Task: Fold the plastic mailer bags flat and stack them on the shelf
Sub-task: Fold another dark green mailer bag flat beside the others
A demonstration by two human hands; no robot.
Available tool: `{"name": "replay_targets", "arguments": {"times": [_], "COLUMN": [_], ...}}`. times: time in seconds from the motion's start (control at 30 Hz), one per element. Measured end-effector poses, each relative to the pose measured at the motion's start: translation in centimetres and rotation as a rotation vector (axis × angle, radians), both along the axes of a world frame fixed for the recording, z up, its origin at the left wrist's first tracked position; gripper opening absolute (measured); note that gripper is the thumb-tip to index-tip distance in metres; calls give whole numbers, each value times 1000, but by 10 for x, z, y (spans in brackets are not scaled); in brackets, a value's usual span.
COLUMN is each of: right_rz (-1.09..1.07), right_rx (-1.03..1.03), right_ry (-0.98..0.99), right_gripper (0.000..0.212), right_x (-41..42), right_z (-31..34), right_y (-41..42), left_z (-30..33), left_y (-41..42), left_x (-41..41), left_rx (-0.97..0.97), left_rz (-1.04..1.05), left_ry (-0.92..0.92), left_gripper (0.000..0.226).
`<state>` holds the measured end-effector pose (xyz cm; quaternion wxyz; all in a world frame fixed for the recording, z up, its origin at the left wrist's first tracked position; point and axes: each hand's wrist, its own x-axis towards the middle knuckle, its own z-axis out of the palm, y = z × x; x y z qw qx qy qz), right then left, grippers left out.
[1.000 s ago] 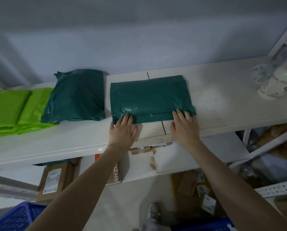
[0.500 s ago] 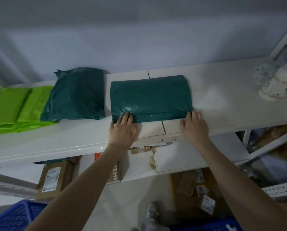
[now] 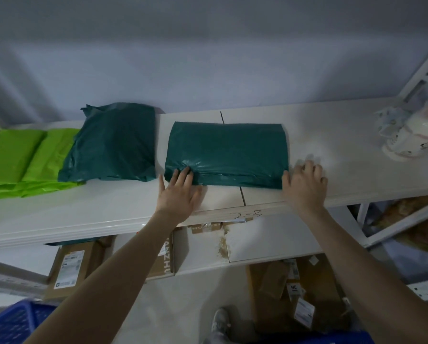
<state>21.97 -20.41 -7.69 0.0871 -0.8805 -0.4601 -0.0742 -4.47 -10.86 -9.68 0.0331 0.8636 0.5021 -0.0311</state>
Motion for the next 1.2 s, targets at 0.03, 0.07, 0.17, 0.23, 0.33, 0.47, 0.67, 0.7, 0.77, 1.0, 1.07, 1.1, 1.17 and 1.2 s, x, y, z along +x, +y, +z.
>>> {"name": "replay_targets", "arguments": {"times": [0.03, 0.07, 0.17, 0.23, 0.33, 0.47, 0.67, 0.7, 0.77, 1.0, 1.07, 1.1, 1.17, 1.2], "right_rz": [11, 33, 126, 181, 238, 278, 215, 199, 171, 149, 152, 169, 235, 277], "right_rx": [31, 52, 92, 115, 127, 27, -145, -138, -153, -31, 34, 74, 164, 205], "right_ry": [-3, 3, 57, 89, 152, 299, 596, 635, 677, 875, 959, 1000, 1045, 1041], "right_gripper": [40, 38, 36, 40, 42, 50, 55, 55, 57, 41, 42, 42, 43, 47], "right_x": [4, 7, 13, 13, 11, 10, 19, 19, 17, -4, -14, -19, -31, -37], "right_z": [4, 8, 21, 28, 35, 38, 34, 32, 26, 21, 25, 26, 30, 31], "right_y": [1, 4, 18, 30, 52, 78, 101, 104, 111, 131, 136, 140, 148, 152], "left_z": [1, 2, 8, 10, 12, 17, 32, 31, 30, 30, 35, 39, 47, 51], "left_y": [4, 8, 21, 31, 45, 57, 67, 67, 69, 83, 90, 94, 106, 113], "left_x": [-2, -4, -6, -7, -6, 5, 27, 29, 30, 26, 22, 19, 12, 9], "left_rx": [14, 27, 48, 50, 49, 110, -143, -191, -250, -444, -400, -354, -230, -167], "left_rz": [-6, -15, -49, -71, -73, 73, 412, 447, 498, 538, 493, 472, 422, 391], "left_ry": [16, 27, 48, 73, 105, 136, -117, -222, -447, -1002, -1069, -1068, -992, -928], "left_gripper": [58, 58, 56, 55, 52, 45, 62, 63, 60, 67, 66, 63, 54, 50]}}
